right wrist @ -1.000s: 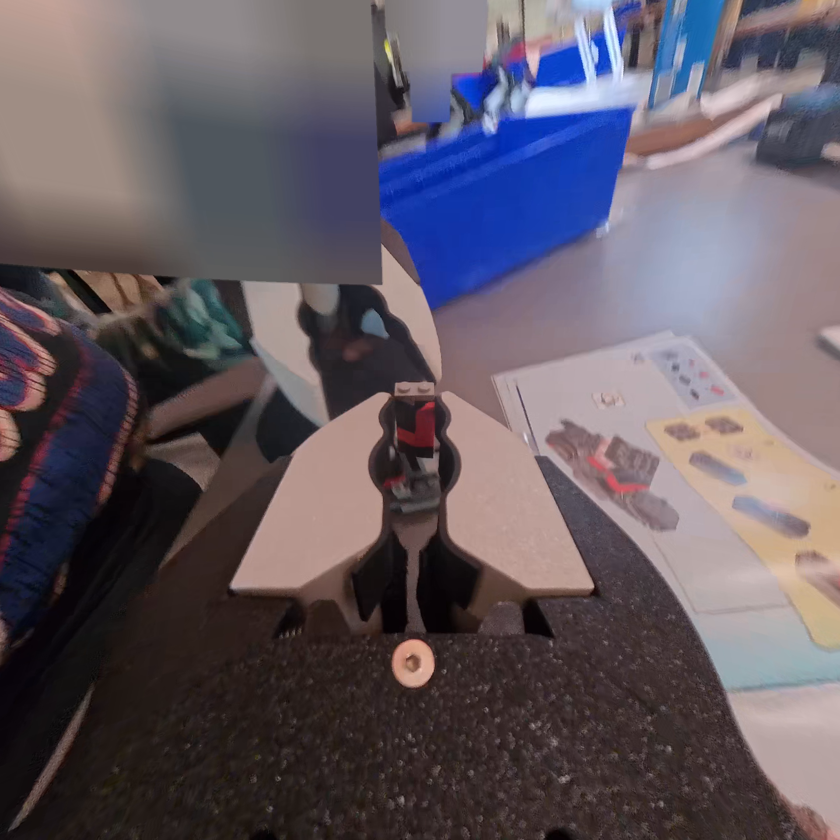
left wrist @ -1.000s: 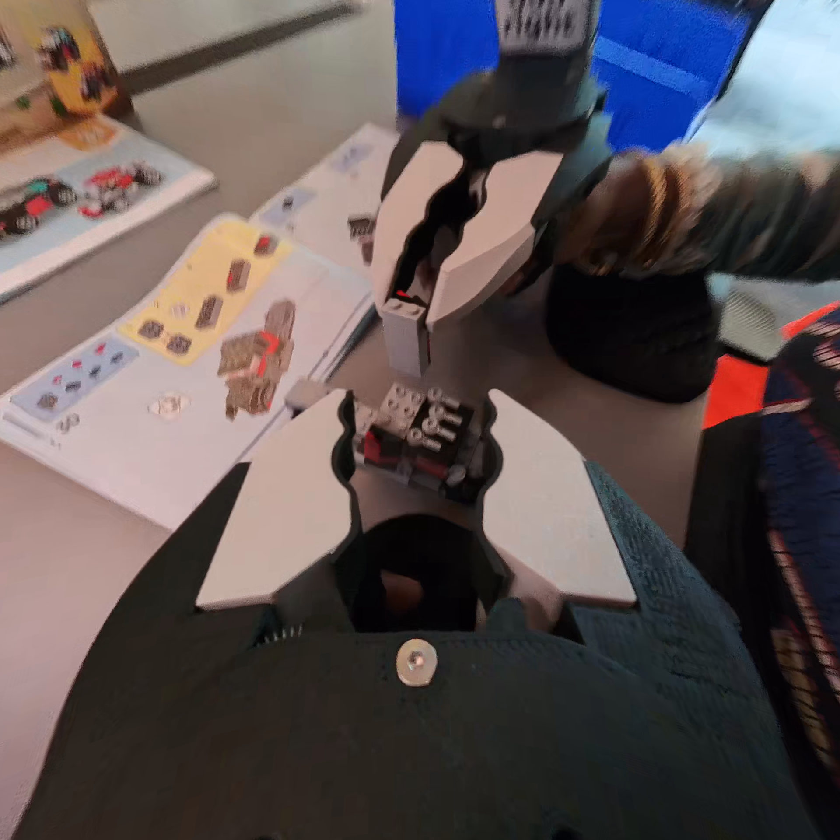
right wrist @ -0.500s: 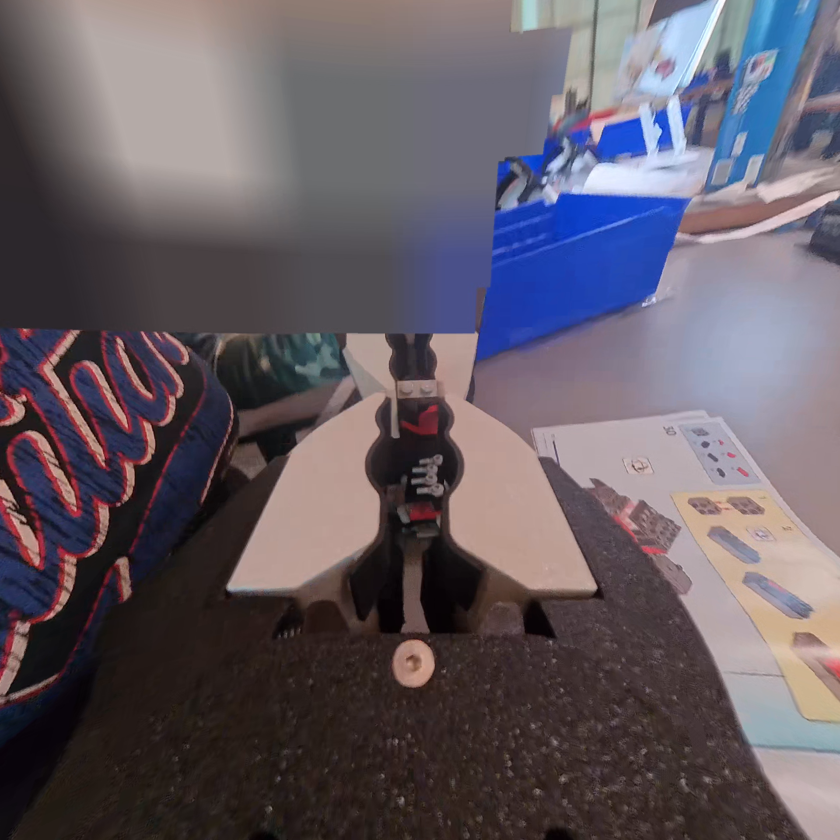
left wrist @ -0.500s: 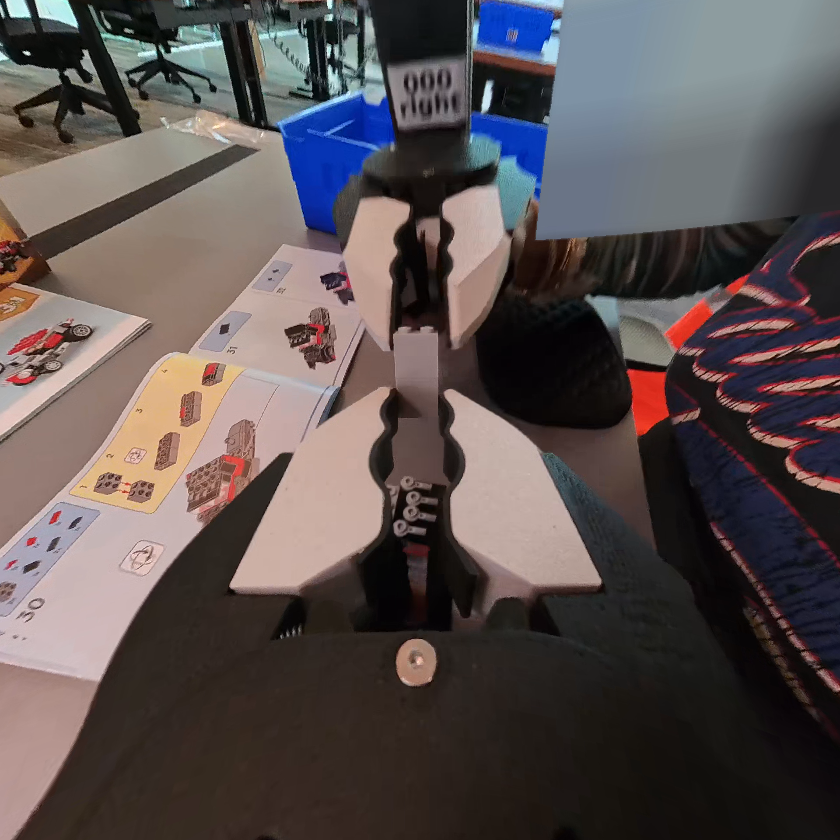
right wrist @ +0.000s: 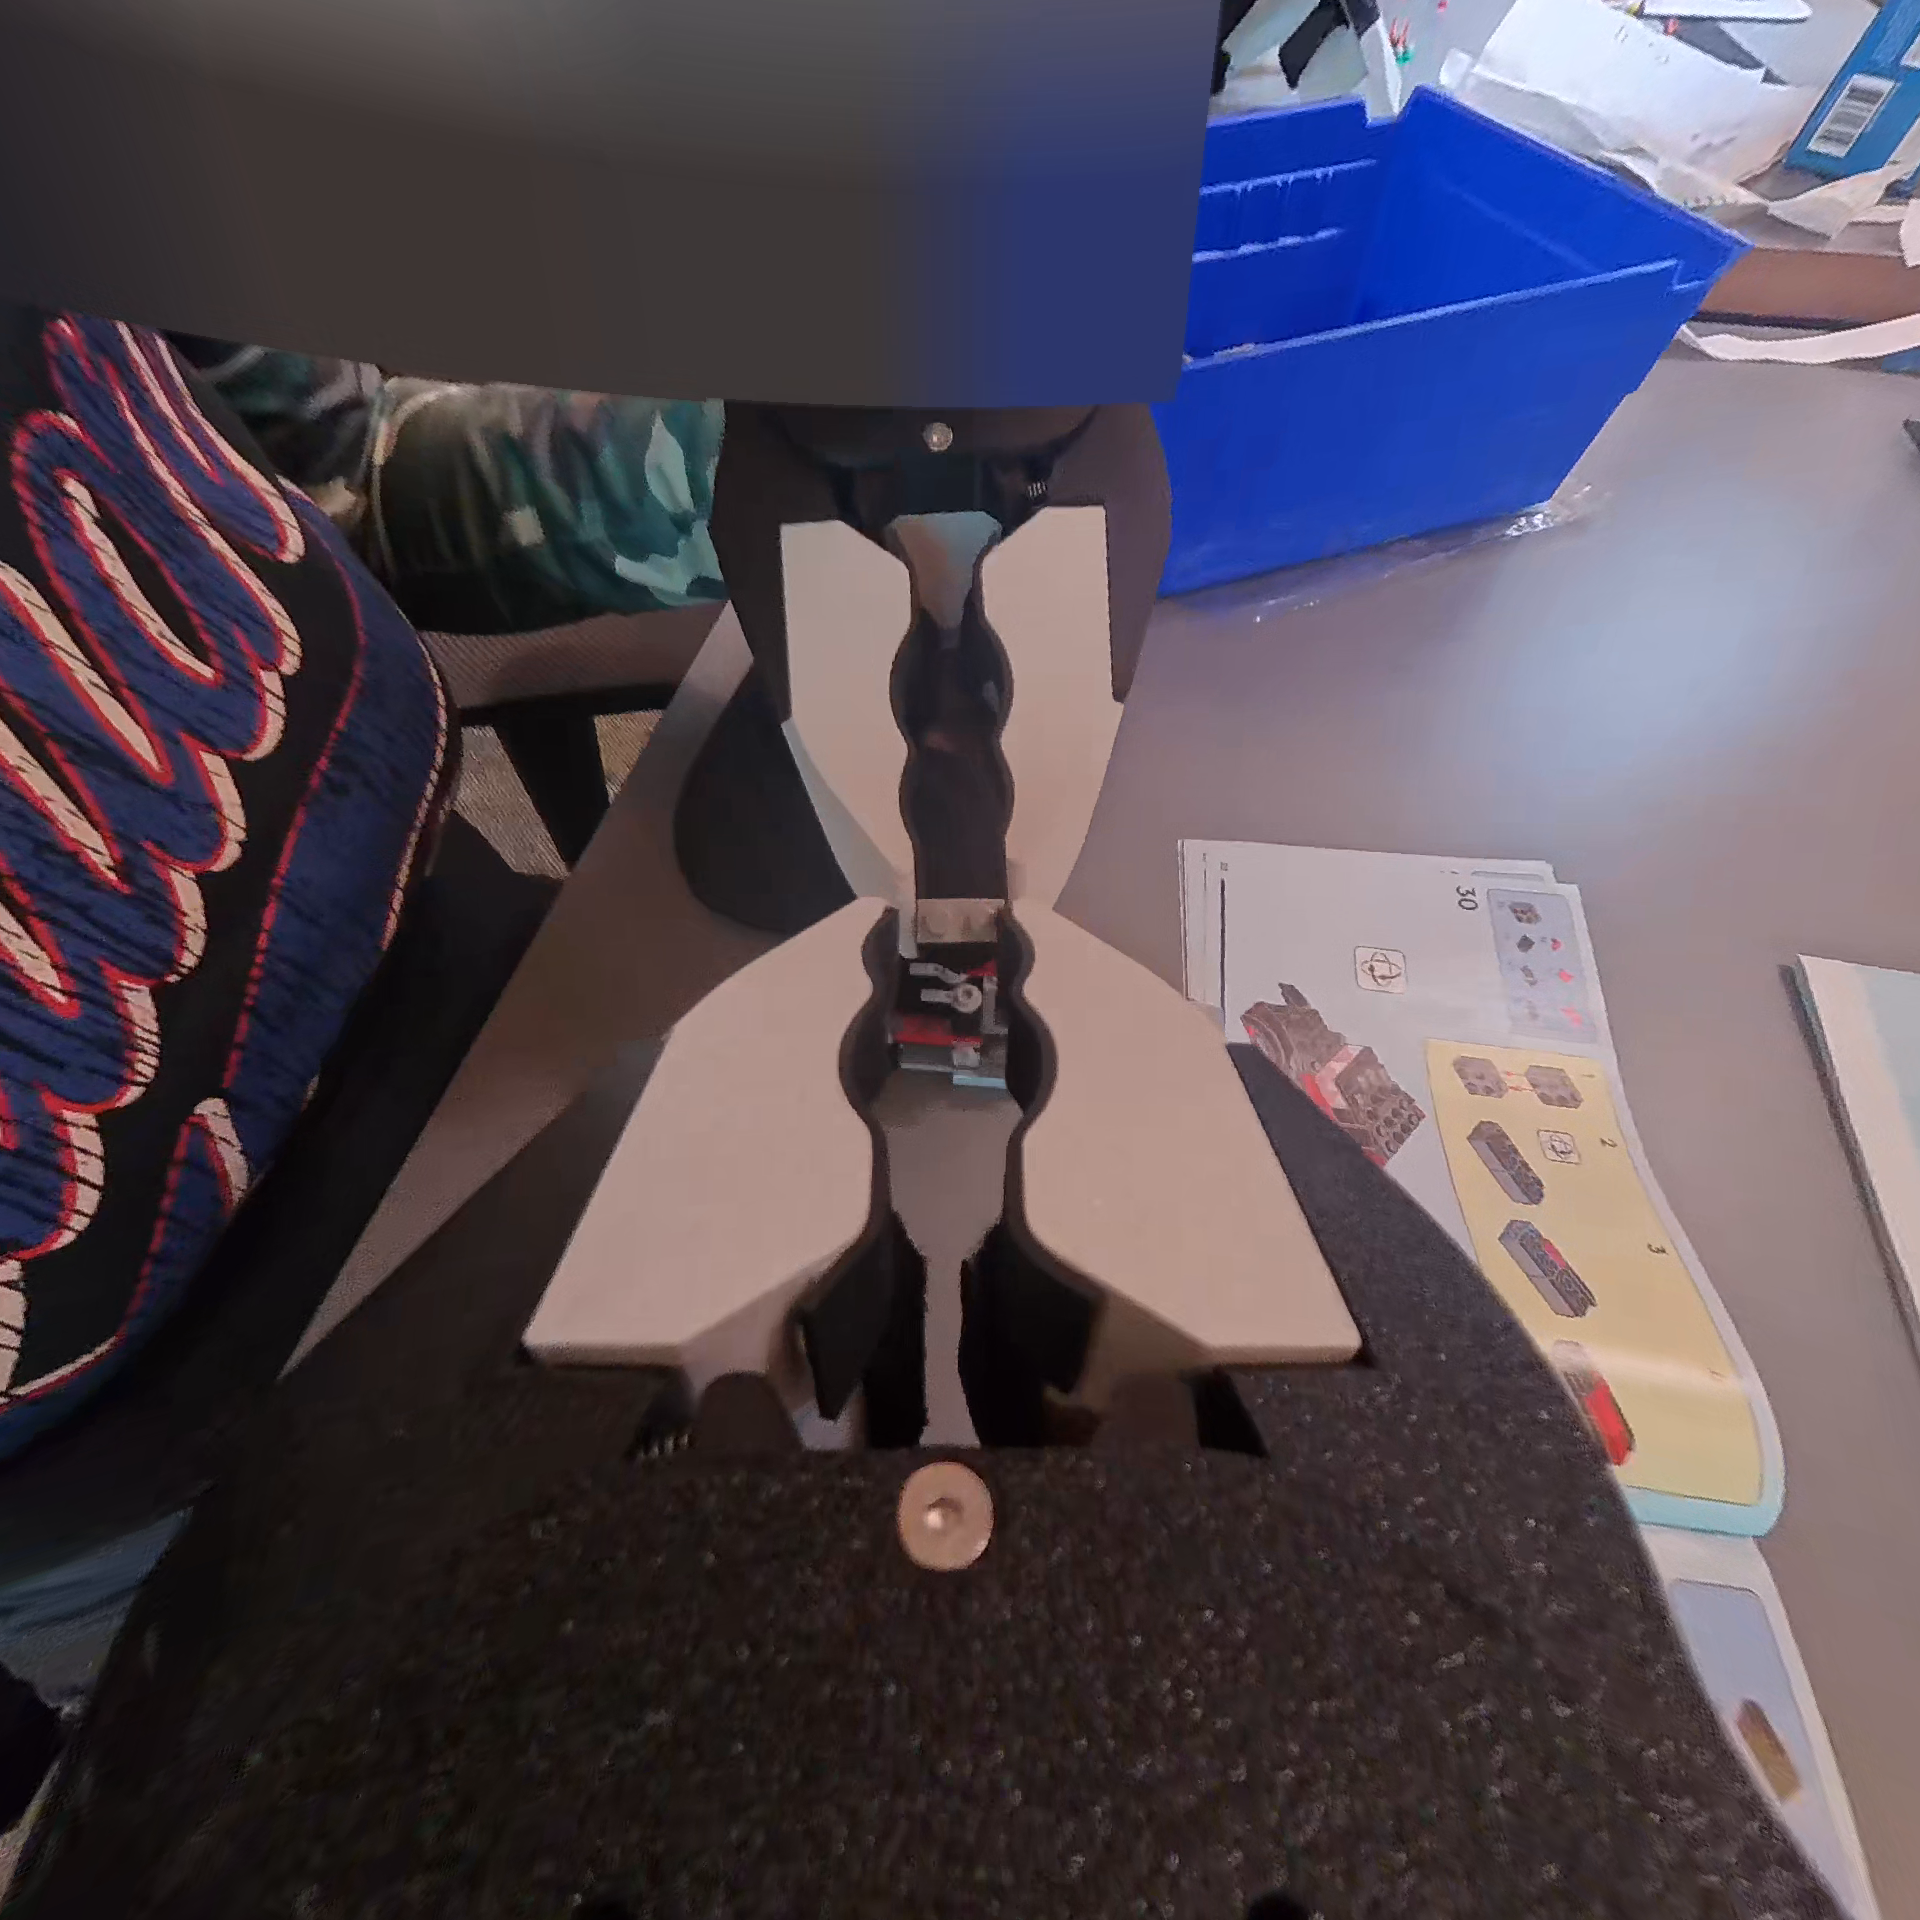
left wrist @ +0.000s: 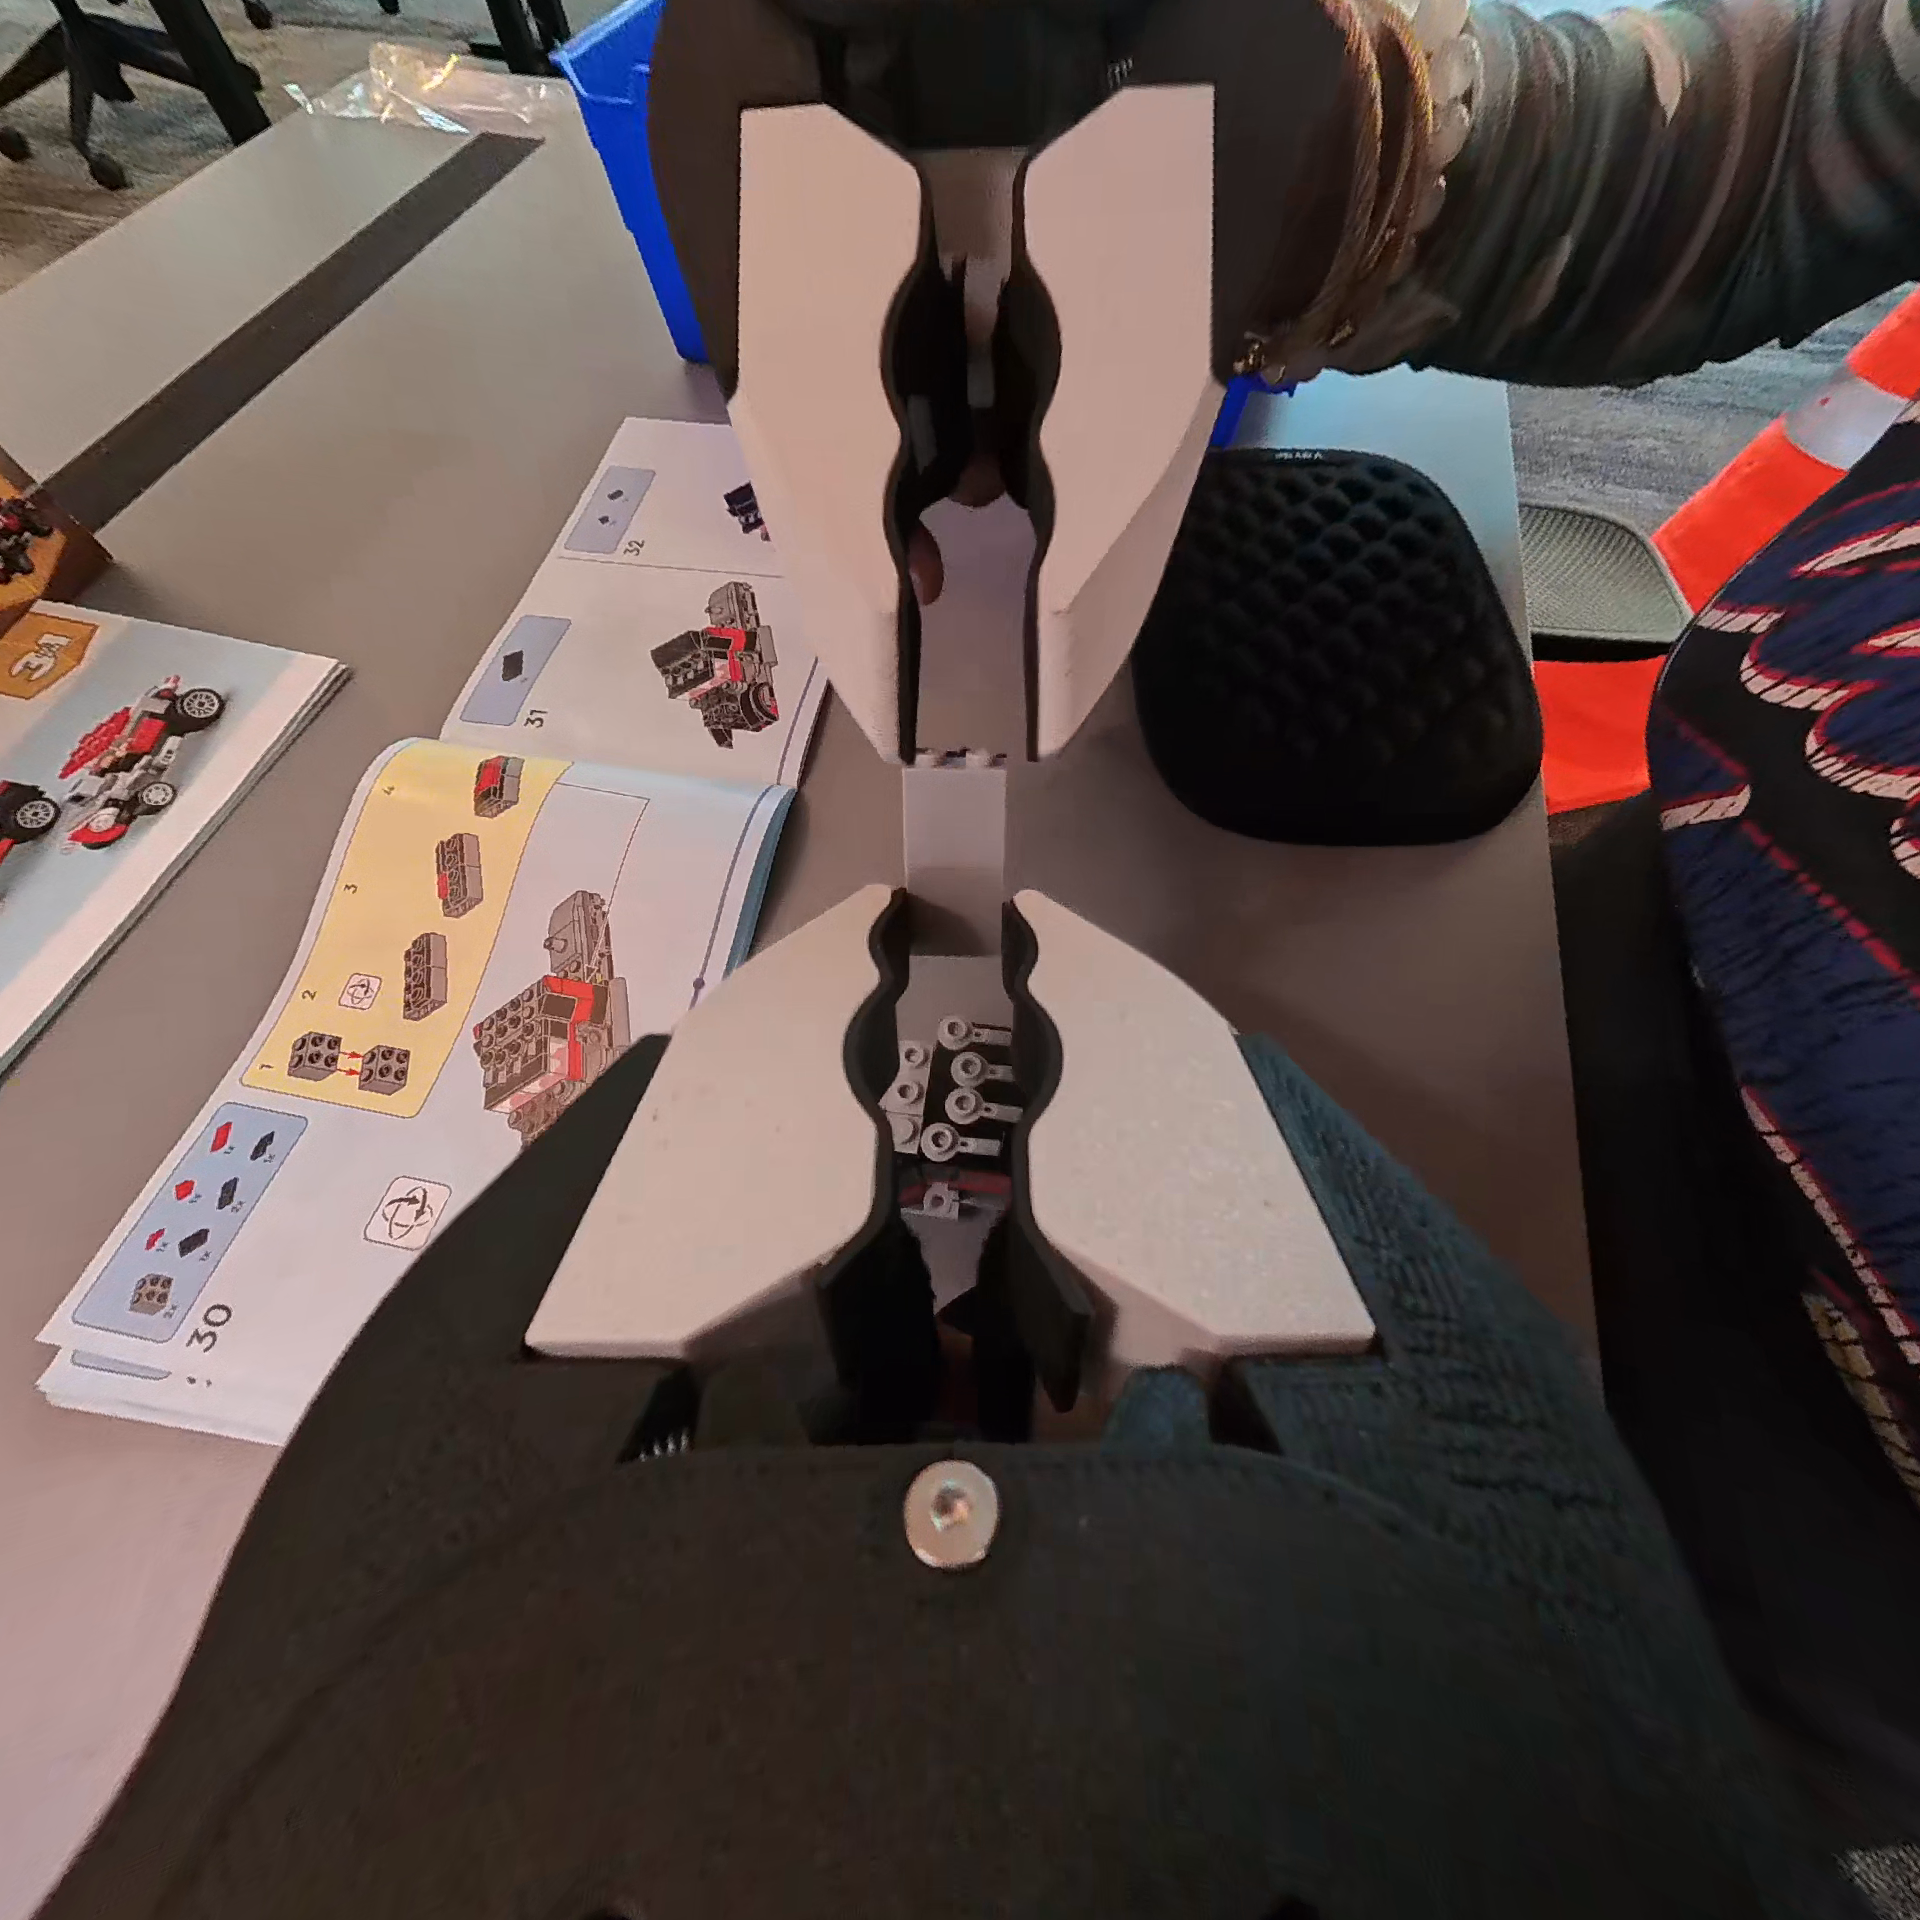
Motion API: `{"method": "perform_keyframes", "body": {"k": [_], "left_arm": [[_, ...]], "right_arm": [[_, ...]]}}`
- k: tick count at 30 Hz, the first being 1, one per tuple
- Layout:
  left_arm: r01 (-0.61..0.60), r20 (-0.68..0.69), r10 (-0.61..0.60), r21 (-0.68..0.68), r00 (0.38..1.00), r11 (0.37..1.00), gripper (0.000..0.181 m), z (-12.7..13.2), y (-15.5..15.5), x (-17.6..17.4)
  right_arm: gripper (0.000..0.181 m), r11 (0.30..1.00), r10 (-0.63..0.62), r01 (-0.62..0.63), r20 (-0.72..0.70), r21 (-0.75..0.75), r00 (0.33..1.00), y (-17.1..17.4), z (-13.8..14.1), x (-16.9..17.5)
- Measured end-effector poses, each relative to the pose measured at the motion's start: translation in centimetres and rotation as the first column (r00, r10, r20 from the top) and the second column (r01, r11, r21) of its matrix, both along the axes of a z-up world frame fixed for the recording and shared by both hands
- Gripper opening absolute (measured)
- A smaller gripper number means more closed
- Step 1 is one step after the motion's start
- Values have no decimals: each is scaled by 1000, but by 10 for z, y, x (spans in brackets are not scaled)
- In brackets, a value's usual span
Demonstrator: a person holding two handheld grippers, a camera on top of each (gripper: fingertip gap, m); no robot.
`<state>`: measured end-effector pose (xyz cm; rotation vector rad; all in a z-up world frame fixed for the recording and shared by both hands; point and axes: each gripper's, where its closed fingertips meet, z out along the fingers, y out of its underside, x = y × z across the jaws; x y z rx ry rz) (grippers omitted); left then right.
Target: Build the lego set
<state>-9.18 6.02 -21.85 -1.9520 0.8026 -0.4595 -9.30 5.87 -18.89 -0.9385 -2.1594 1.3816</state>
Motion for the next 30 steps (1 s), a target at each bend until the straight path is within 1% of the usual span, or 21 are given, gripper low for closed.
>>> {"method": "perform_keyframes", "body": {"k": [2, 4, 7, 11, 12, 13, 14, 17, 19, 22, 24, 27, 30], "left_arm": [[4, -12, -4, -5, 1000, 1000, 17, -2, 0, 0], [6, -13, -6, -6, 1000, 1000, 17, -2, 0, 0], [4, -18, -4, -6, 1000, 1000, 17, -2, 0, 0], [-12, -5, 12, -2, 1000, 1000, 17, 0, 2, -1], [-31, -2, 31, -11, 1000, 999, 21, -1, 2, -3], [-57, -5, 56, -25, 998, 998, 32, -2, 0, -7], [-90, -12, 89, -39, 996, 995, 39, -4, -3, -11], [-207, -42, 205, -56, 978, 977, 47, -14, -13, -27], [-286, -55, 282, -80, 958, 955, 52, -22, -17, -34], [-343, -57, 338, -125, 939, 931, 54, -32, -19, -34], [-357, -60, 352, -165, 934, 919, 55, -40, -19, -34], [-336, 11, 346, -219, 938, 916, 54, -43, -17, -26], [-328, 9, 341, -247, 940, 912, 54, -49, -18, -24]], "right_arm": [[17, 999, -5, 5, 2, 35, 1000, 2, -2, -1], [20, 998, -8, 7, 15, 59, 1000, 3, -4, -2], [16, 997, 1, -3, 26, 80, 1000, 2, -6, -1], [16, 997, -21, 19, 29, 77, 999, 5, -4, -1], [16, 997, -39, 37, 38, 72, 999, 8, -5, -1], [16, 996, -64, 61, 50, 65, 997, 12, -8, -1], [16, 995, -87, 85, 62, 49, 994, 16, -11, -1], [16, 992, -124, 126, 123, -4, 985, 19, -29, 1], [16, 991, -131, 131, 153, 15, 979, 19, -42, -1], [16, 993, -119, 114, 175, 42, 977, 17, -49, -5], [16, 992, -111, 97, 193, 84, 975, 18, -53, -9], [16, 992, -87, 64, 226, 109, 970, 16, -58, -12], [16, 991, -70, 36, 270, 128, 960, 14, -64, -13]]}}
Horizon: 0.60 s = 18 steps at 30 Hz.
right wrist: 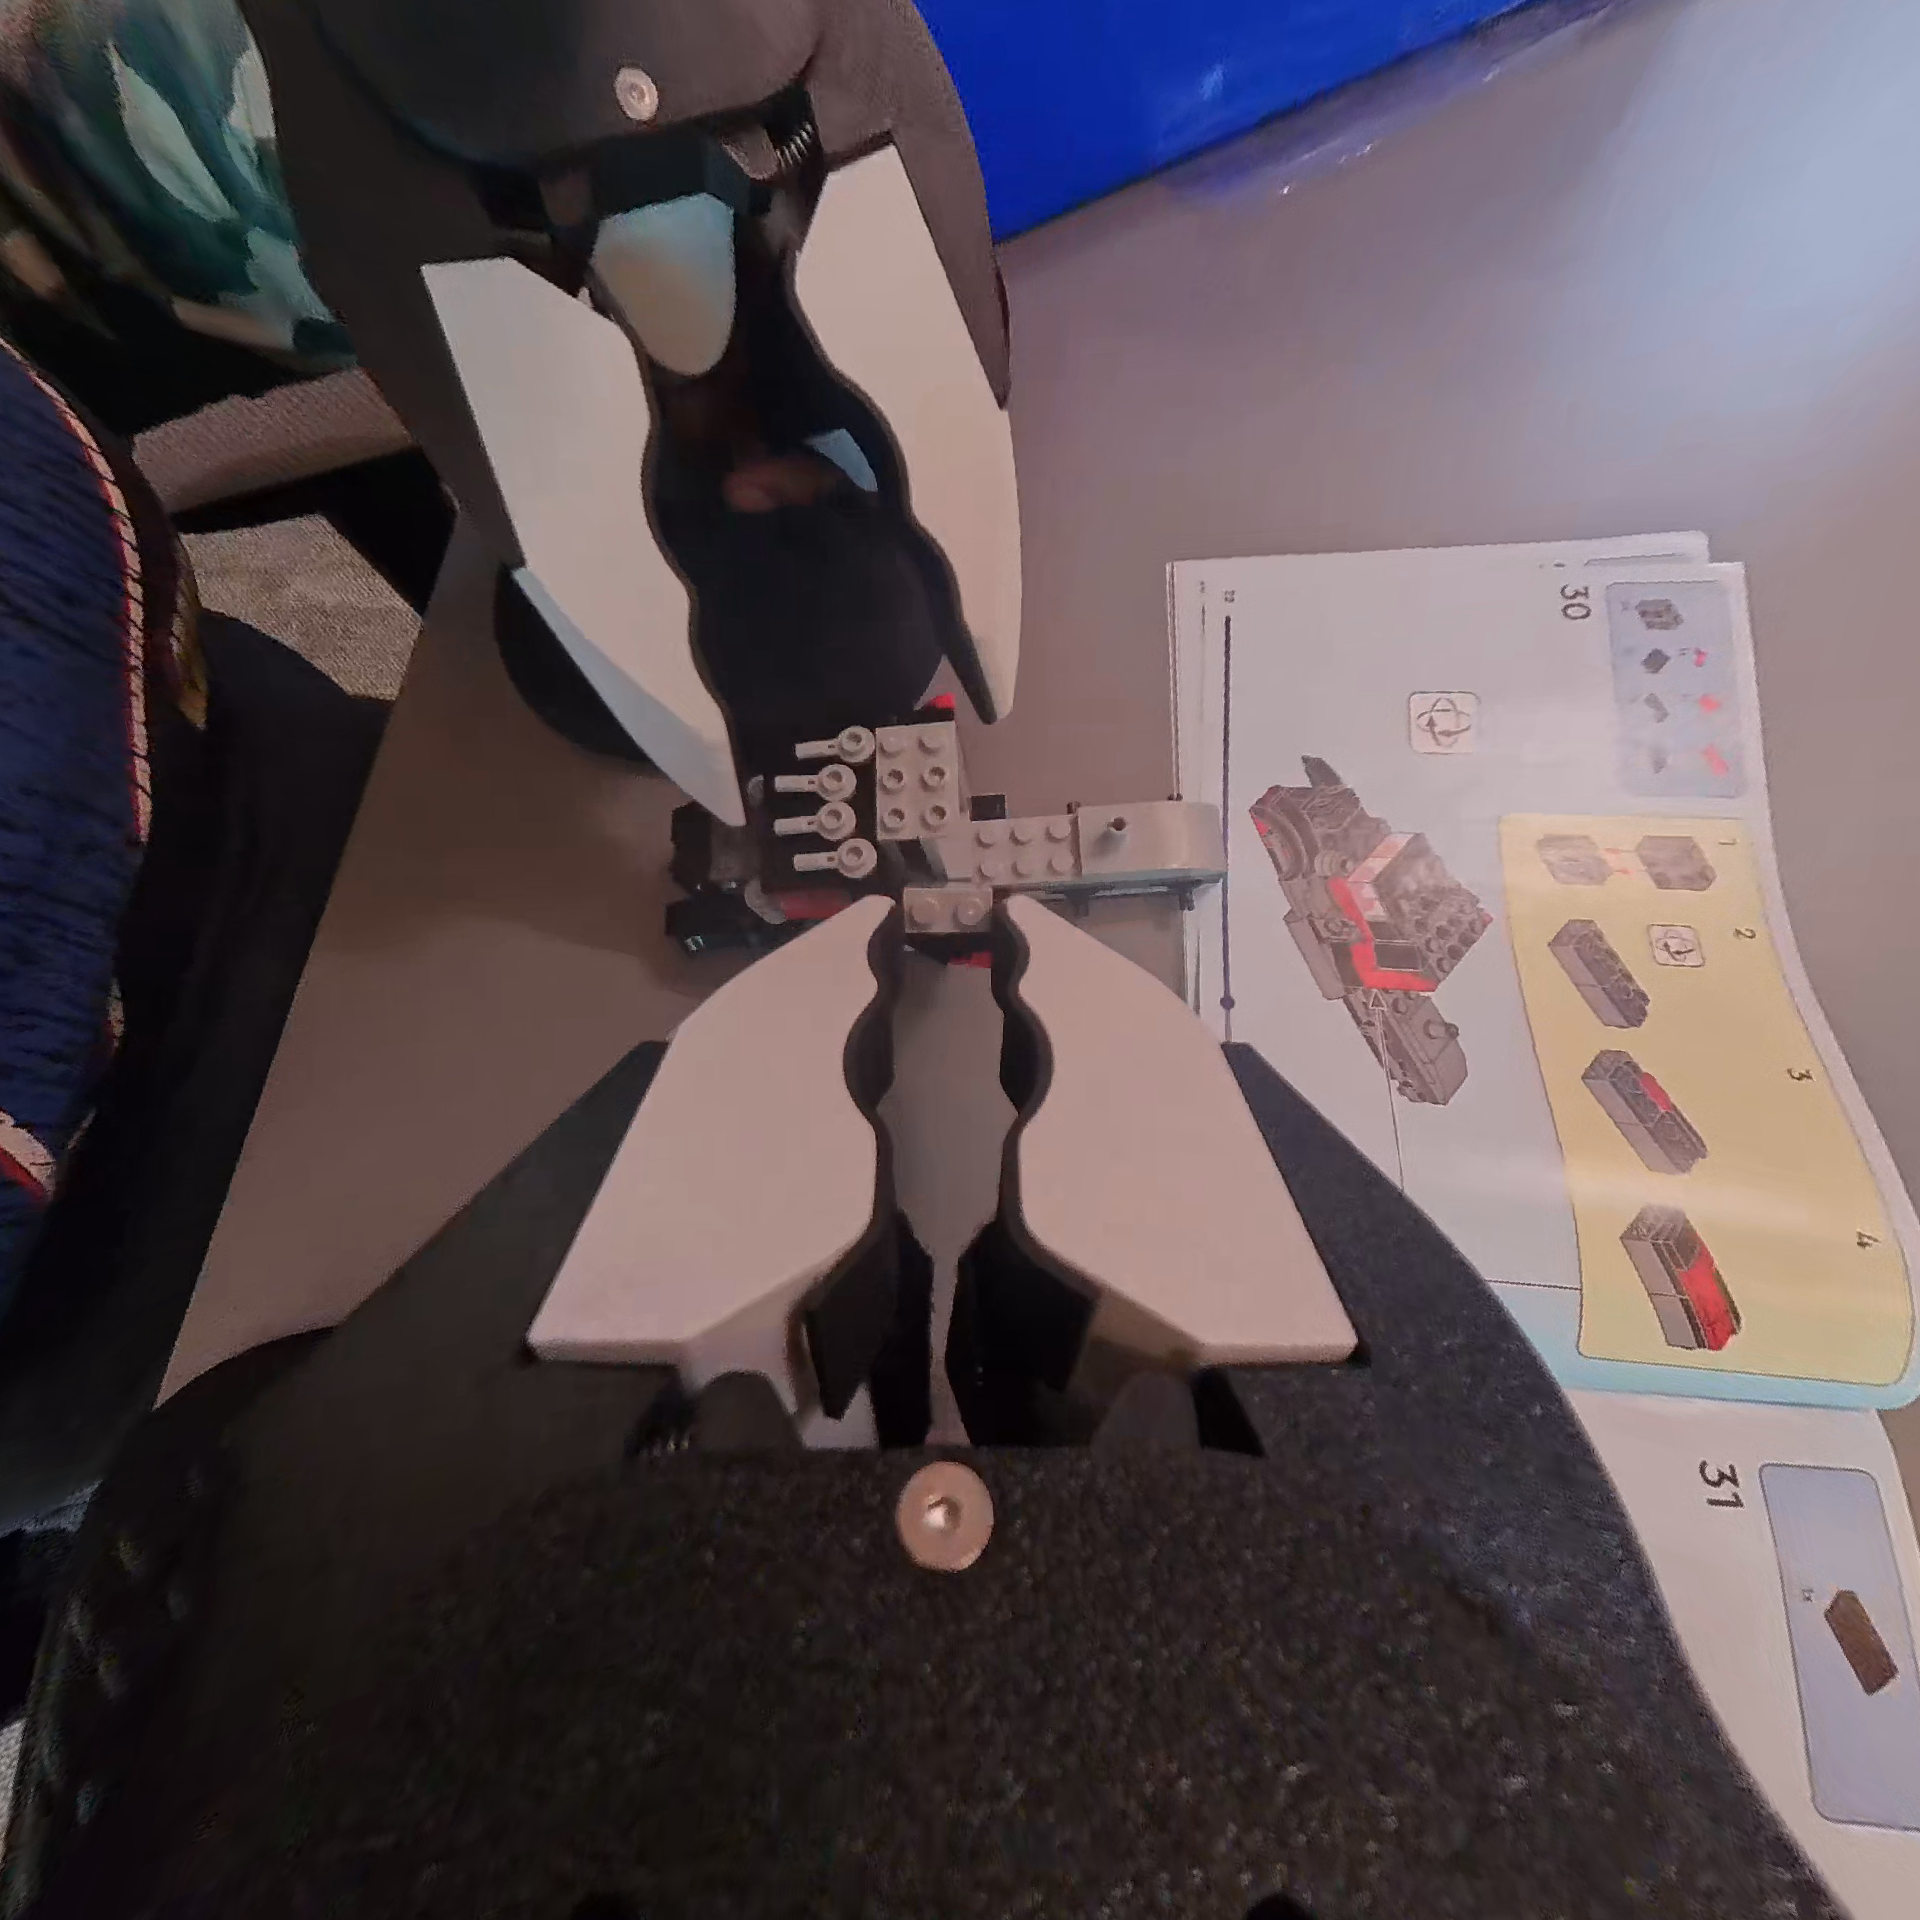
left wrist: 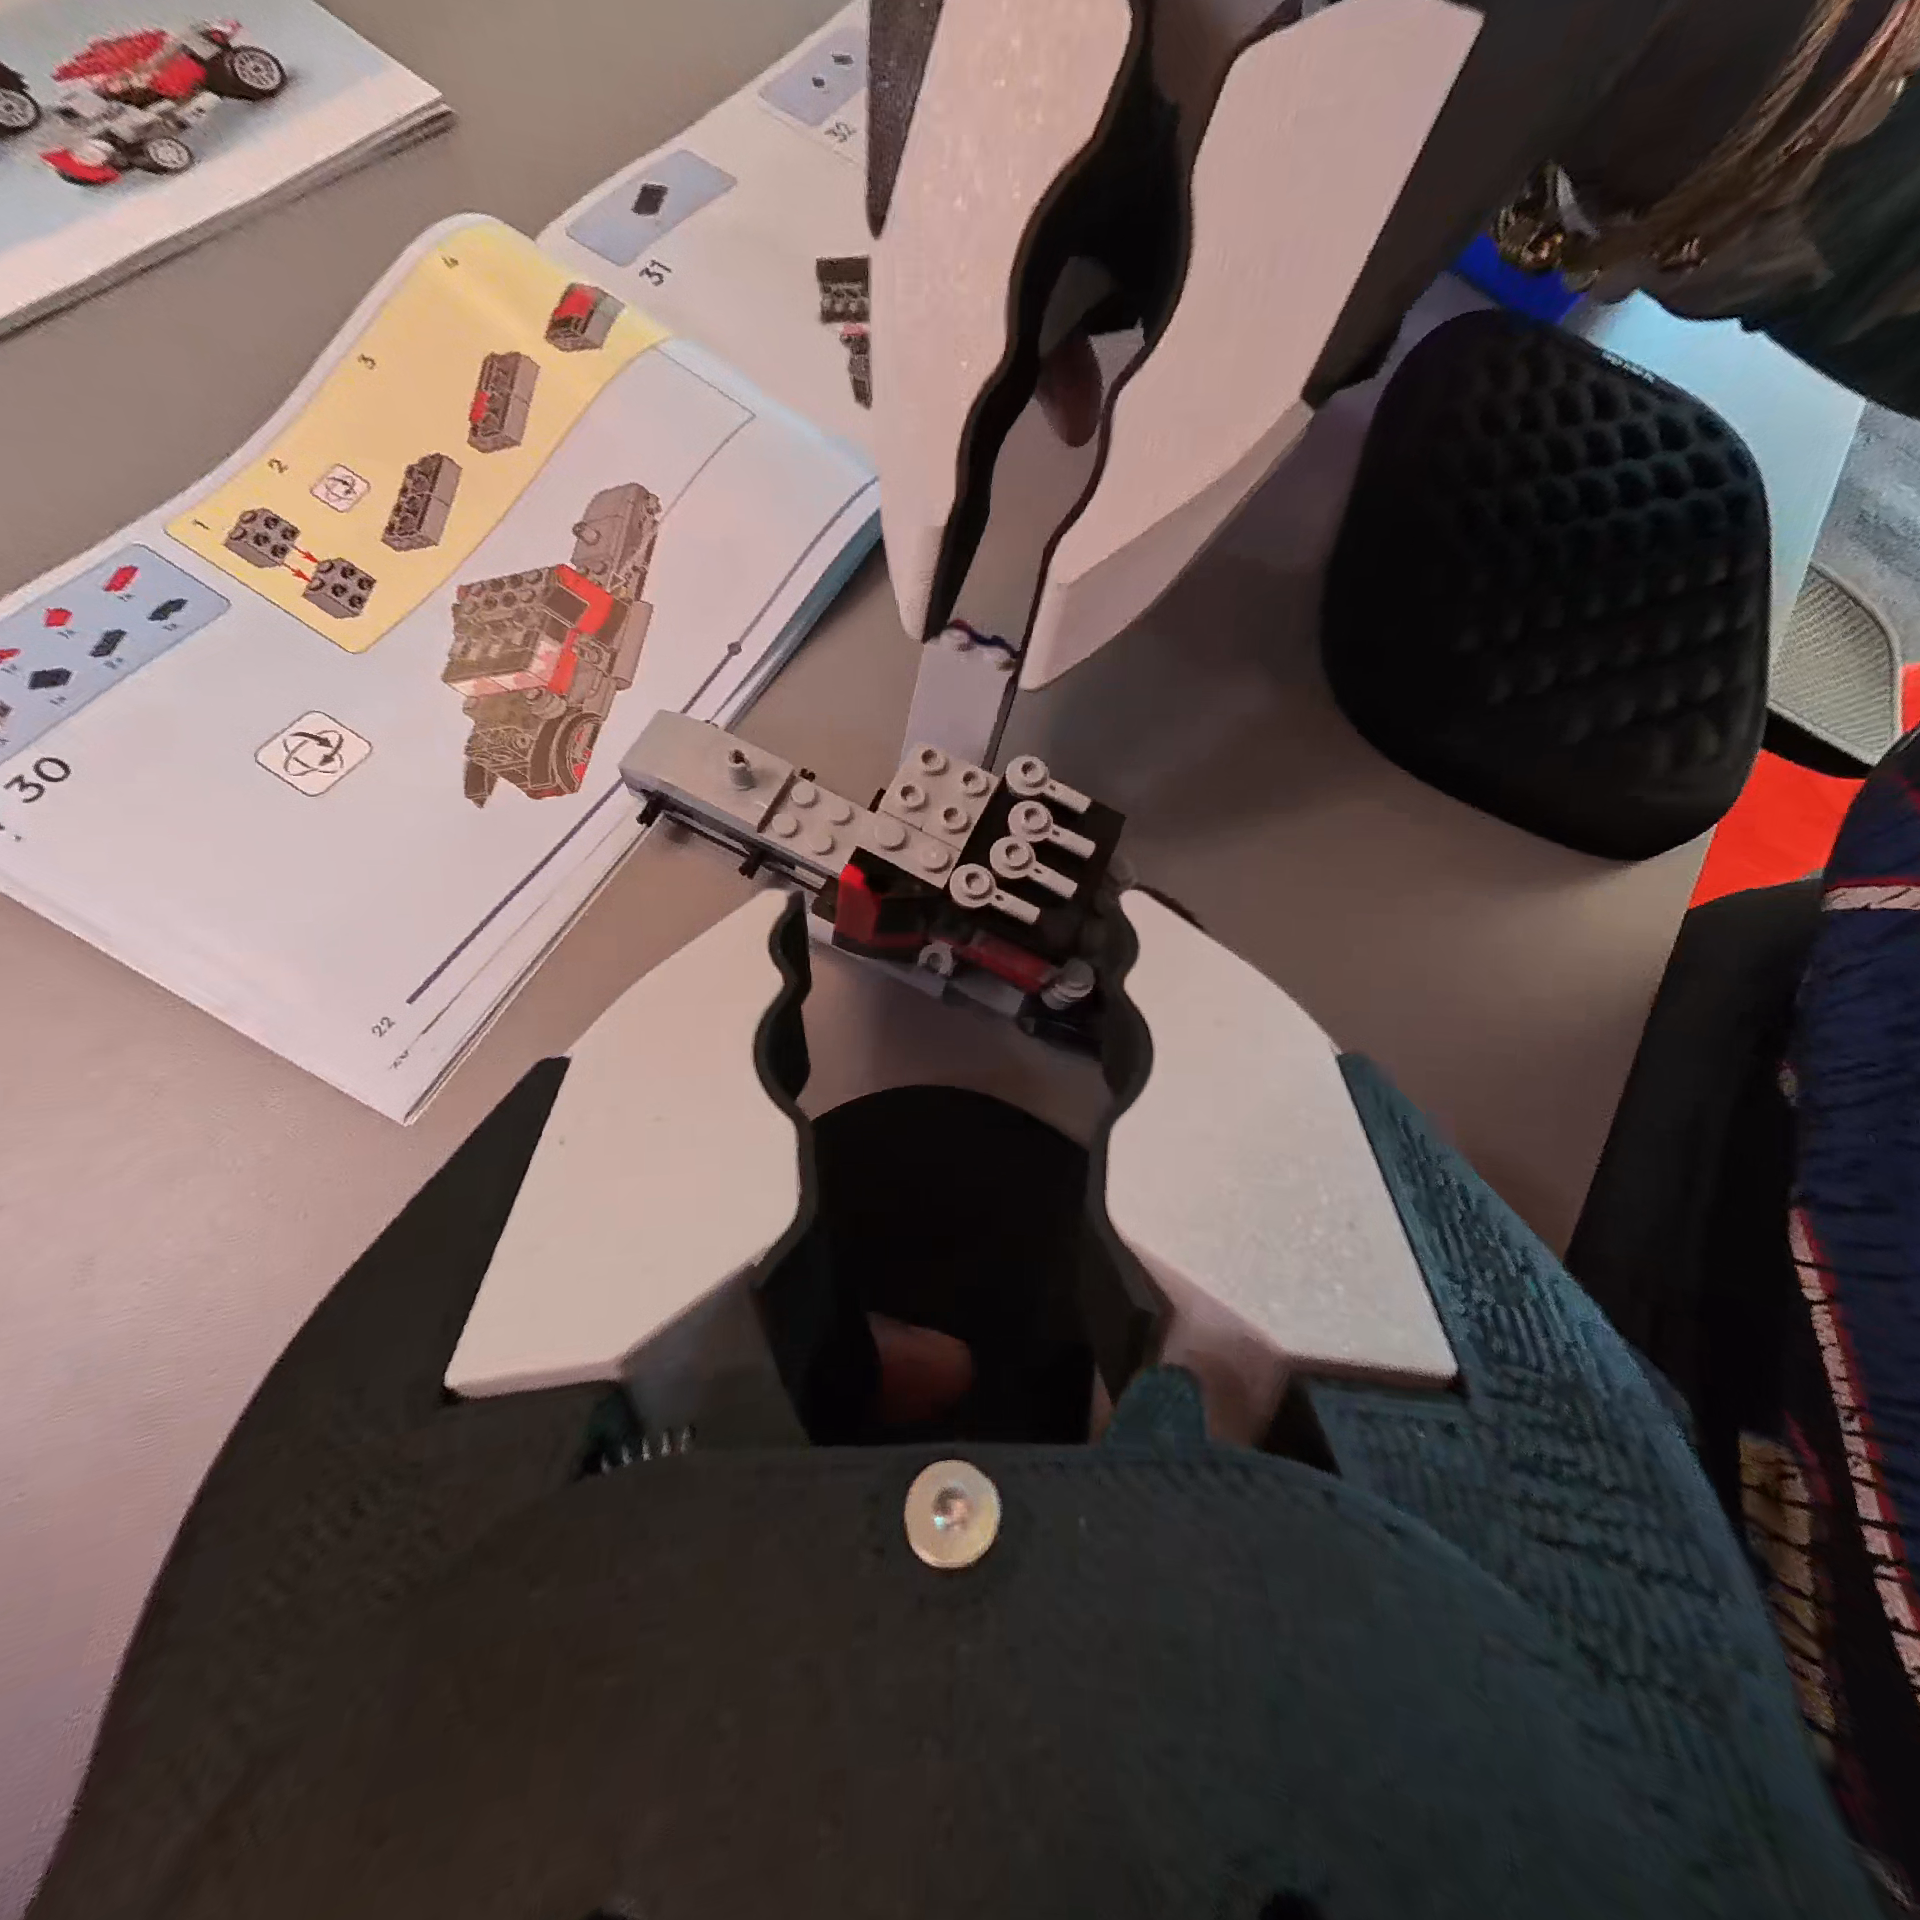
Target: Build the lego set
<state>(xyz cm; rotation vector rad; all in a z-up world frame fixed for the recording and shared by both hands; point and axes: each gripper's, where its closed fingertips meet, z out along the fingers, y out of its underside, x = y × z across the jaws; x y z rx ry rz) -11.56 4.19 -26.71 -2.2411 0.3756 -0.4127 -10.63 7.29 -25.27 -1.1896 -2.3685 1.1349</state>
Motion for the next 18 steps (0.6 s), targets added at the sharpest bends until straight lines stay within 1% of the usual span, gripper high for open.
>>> {"method": "perform_keyframes", "body": {"k": [3, 6, 15, 18], "left_arm": [[12, 11, -12, -2, 1000, 1000, 53, -3, -2, 2], [17, 21, -16, -7, 1000, 1000, 48, -5, -2, 2], [17, 57, -17, -14, 998, 1000, 48, -6, -1, 2], [18, 64, -17, -15, 998, 1000, 48, -6, -1, 2]], "right_arm": [[16, 1000, 7, -6, 13, -9, 1000, -2, 0, -2], [16, 1000, 15, -16, 40, 18, 999, -3, -4, -1], [16, 996, 32, -38, 79, 82, 996, -9, -4, -4], [16, 996, 24, -31, 77, 82, 997, -10, -5, -4]]}}
